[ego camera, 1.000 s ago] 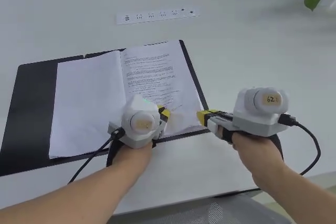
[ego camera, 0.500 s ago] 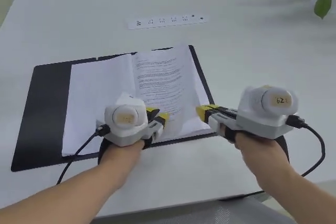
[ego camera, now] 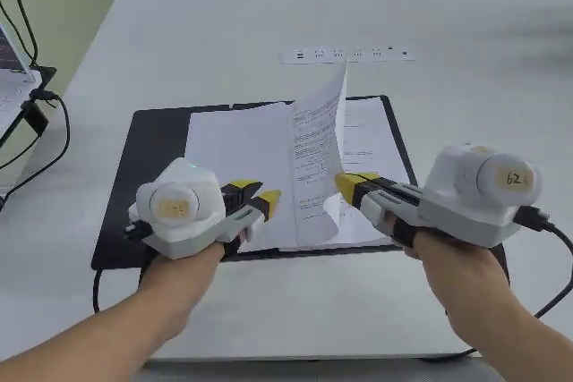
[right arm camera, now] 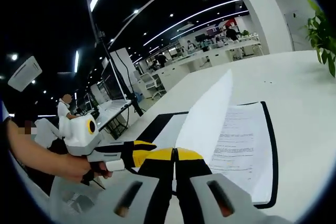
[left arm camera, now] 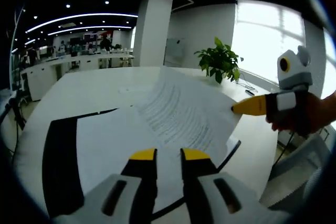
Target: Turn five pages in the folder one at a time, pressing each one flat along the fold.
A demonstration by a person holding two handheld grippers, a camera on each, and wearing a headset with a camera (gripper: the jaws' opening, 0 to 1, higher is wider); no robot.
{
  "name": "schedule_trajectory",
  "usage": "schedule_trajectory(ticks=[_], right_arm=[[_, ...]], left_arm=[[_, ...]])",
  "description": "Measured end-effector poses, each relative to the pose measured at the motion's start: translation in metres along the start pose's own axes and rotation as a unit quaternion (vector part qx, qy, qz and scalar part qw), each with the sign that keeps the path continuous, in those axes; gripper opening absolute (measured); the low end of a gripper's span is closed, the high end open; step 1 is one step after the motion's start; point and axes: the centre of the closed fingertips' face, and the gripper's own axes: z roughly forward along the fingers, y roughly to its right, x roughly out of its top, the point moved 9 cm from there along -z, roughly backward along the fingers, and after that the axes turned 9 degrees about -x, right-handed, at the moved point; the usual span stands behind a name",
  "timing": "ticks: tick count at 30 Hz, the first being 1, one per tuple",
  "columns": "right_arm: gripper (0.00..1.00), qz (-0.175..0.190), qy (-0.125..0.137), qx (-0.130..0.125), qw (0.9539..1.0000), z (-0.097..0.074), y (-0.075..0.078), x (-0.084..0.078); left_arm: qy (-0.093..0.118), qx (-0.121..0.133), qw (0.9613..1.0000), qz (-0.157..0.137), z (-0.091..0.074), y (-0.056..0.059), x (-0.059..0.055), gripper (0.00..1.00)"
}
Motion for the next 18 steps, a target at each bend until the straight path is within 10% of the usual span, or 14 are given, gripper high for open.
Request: schedule_trajectory(ticks=[18], right_arm=[[0.00,-0.009,-0.032,0.051,0.9981,0.052,-0.065,-0.012]], left_arm=[[0.024,0.045,0.9986,-0.017,-0.074,-0.032,-0.009,0.16]])
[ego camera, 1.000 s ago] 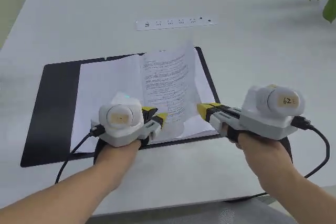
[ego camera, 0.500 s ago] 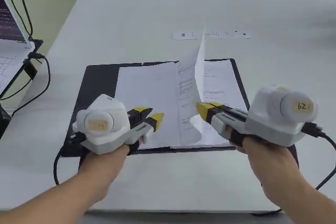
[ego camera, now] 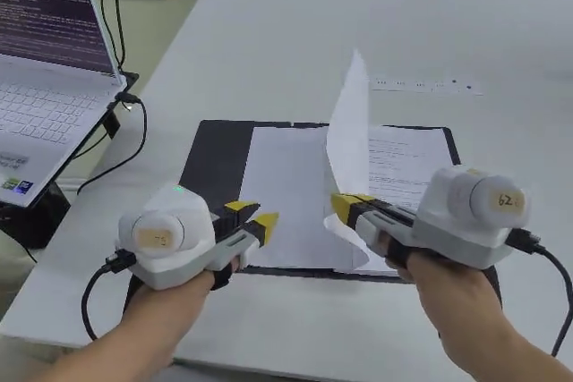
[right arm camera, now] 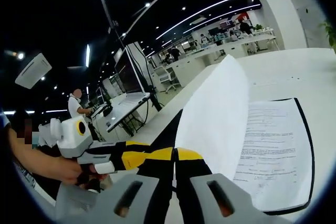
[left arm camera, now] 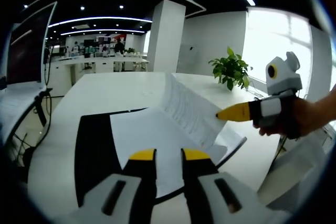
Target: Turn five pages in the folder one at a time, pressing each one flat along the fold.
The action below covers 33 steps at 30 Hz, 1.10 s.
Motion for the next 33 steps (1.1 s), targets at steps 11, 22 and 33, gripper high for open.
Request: schedule_trajectory(ticks=[11,22,33], right_arm=[[0.00,-0.021,-0.062,0.009,0.9978,0.042,-0.028,-0.025],[0.00,-0.020,-0.100,0.014,0.9947,0.075,-0.045,-0.042],[0.00,-0.031,-0.144,0.020,0.9889,0.089,-0.058,-0.060]], left_arm=[[0.007,0.040,0.9989,-0.022,-0.036,-0.020,-0.009,0.16],[0.009,0.058,0.9978,-0.032,-0.050,-0.032,-0.012,0.16],[0.005,0.062,0.9970,-0.046,-0.054,-0.038,-0.021,0.15]])
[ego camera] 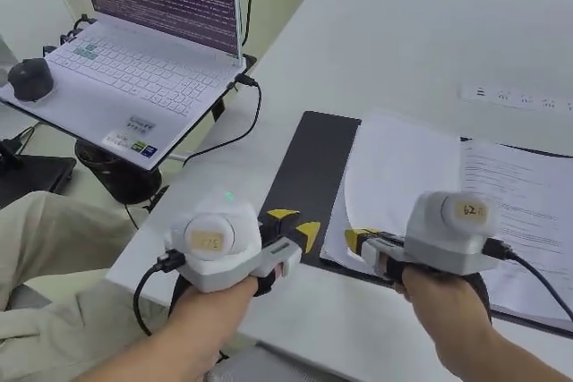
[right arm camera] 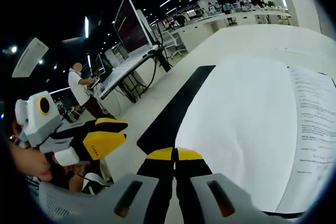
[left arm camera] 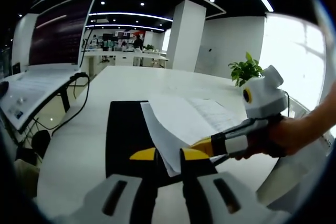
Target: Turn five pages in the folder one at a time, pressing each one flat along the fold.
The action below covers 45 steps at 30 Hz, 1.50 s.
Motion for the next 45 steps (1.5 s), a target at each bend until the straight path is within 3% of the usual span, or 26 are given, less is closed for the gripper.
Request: schedule_trajectory(ticks=[6,15,20,27,31,35,37,45], right_arm=[[0.00,0.000,-0.021,0.000,0.9998,0.019,0.003,-0.008],[0.00,0.010,-0.038,-0.004,0.9992,0.034,0.005,-0.019],[0.00,-0.006,-0.026,0.000,0.9996,0.031,0.005,-0.020],[0.14,0.001,-0.014,0.027,0.9995,0.014,0.003,-0.025],[0.13,0.000,0.015,0.026,0.9995,-0.009,0.017,-0.022],[0.11,0.000,0.029,-0.003,0.9996,-0.030,0.045,-0.020],[0.11,0.026,0.038,-0.017,0.9988,-0.037,0.059,-0.020],[0.11,0.049,0.054,-0.040,0.9966,-0.053,0.098,-0.009]], left_arm=[[-0.004,-0.001,1.0000,-0.005,0.001,-0.002,-0.004,0.15],[-0.012,0.004,0.9999,-0.005,-0.002,-0.005,-0.007,0.15],[-0.016,0.005,0.9999,-0.003,0.000,-0.005,-0.007,0.15],[-0.024,0.001,0.9997,0.004,0.012,-0.006,-0.004,0.15],[-0.034,-0.008,0.9993,0.013,0.027,-0.003,-0.002,0.15],[-0.061,-0.031,0.9974,0.025,0.048,0.002,-0.009,0.16],[-0.074,-0.038,0.9960,0.032,0.056,0.004,-0.013,0.16],[-0.134,-0.051,0.9871,0.072,0.082,0.010,-0.034,0.16]])
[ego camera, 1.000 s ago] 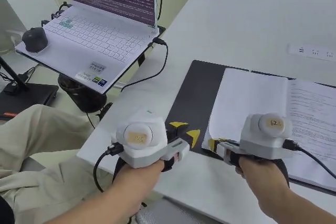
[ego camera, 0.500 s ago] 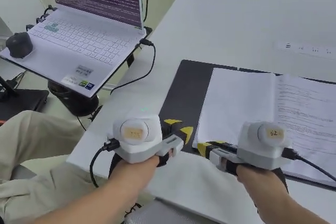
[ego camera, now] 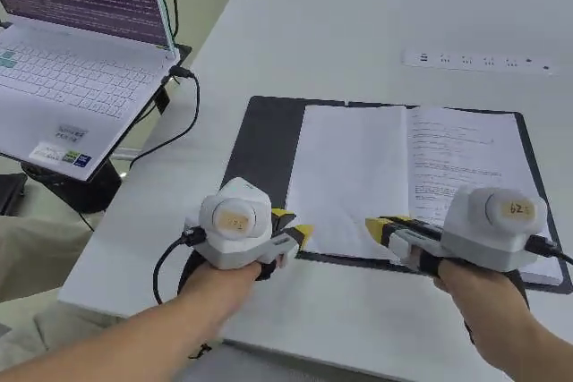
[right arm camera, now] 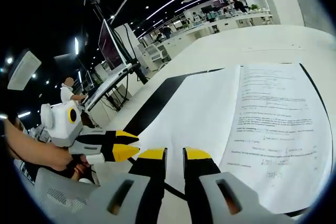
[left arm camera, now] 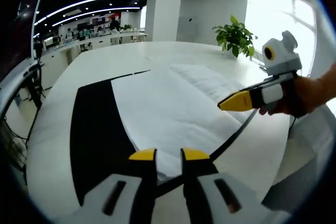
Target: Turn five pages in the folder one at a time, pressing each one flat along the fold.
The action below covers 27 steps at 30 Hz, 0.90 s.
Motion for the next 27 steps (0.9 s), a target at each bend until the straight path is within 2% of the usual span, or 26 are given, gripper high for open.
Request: schedule_trajectory(ticks=[1,3,7,10,12,15,18,23,24,27], right_arm=[[0.11,0.001,0.002,-0.002,1.0000,0.000,0.004,0.004],[0.11,0.001,0.009,-0.004,1.0000,-0.001,0.011,0.010],[0.11,0.003,0.016,-0.006,0.9998,0.000,0.021,0.020],[0.11,0.004,0.020,-0.007,0.9998,0.003,0.028,0.026],[0.11,0.006,0.021,-0.003,0.9998,0.006,0.030,0.029],[0.09,0.008,0.018,0.003,0.9998,0.013,0.035,0.034],[0.09,0.038,0.007,0.014,0.9992,0.025,0.041,0.035],[0.05,0.041,-0.006,0.012,0.9991,0.039,0.050,0.034],[0.01,0.046,-0.008,0.014,0.9988,0.040,0.051,0.034],[0.00,0.074,-0.005,0.013,0.9972,0.045,0.053,0.035]], left_arm=[[-0.011,0.004,0.9999,0.003,0.003,-0.001,-0.002,0.16],[-0.013,0.005,0.9999,0.001,0.006,0.000,-0.005,0.16],[-0.037,0.011,0.9992,0.015,0.007,0.001,-0.013,0.16],[-0.019,0.015,0.9996,0.018,0.006,0.003,-0.015,0.16],[-0.022,0.018,0.9984,0.050,0.006,0.003,-0.015,0.16],[-0.015,0.017,0.9990,0.039,0.005,0.003,-0.016,0.16],[-0.014,0.016,0.9988,0.043,0.005,0.003,-0.016,0.16],[-0.008,0.018,0.9990,0.039,0.004,0.003,-0.017,0.16],[-0.007,0.019,0.9991,0.038,0.004,0.003,-0.017,0.16],[-0.008,0.019,0.9991,0.038,0.004,0.003,-0.018,0.16]])
